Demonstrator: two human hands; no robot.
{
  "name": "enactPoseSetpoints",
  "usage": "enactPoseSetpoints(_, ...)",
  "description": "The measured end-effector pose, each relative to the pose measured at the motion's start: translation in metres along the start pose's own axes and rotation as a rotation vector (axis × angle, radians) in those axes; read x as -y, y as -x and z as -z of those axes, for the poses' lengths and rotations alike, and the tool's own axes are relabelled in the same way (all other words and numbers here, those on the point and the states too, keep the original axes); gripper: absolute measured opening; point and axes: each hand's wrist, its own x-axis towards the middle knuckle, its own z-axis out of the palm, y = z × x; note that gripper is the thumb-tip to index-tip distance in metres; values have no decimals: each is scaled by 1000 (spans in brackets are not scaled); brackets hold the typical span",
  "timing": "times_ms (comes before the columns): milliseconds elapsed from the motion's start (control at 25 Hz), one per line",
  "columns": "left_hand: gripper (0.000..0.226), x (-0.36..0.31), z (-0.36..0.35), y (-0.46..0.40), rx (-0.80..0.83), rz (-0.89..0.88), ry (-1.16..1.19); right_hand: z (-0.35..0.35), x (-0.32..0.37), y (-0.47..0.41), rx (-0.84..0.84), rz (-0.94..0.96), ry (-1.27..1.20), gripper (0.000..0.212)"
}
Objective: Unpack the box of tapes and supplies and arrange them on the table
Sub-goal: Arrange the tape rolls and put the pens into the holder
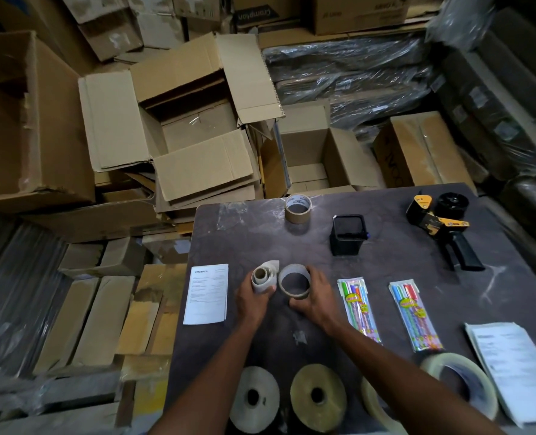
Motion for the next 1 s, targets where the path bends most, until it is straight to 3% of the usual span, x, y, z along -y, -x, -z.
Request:
enactPoseSetpoints(280, 81, 13, 7, 3, 45, 17, -37, -1, -11, 3, 97, -41, 10, 115)
enactPoseSetpoints(520, 92, 18, 18, 13, 70, 41, -75, 4, -18, 7, 144, -56, 38, 119)
enactPoseSetpoints(720, 83, 19, 29, 27, -47, 22, -49, 14, -18, 8, 134, -74, 43, 109)
enactPoseSetpoints(1000, 52, -16, 34, 22, -203, -57, 147, 36, -6, -10, -20, 54, -25, 69)
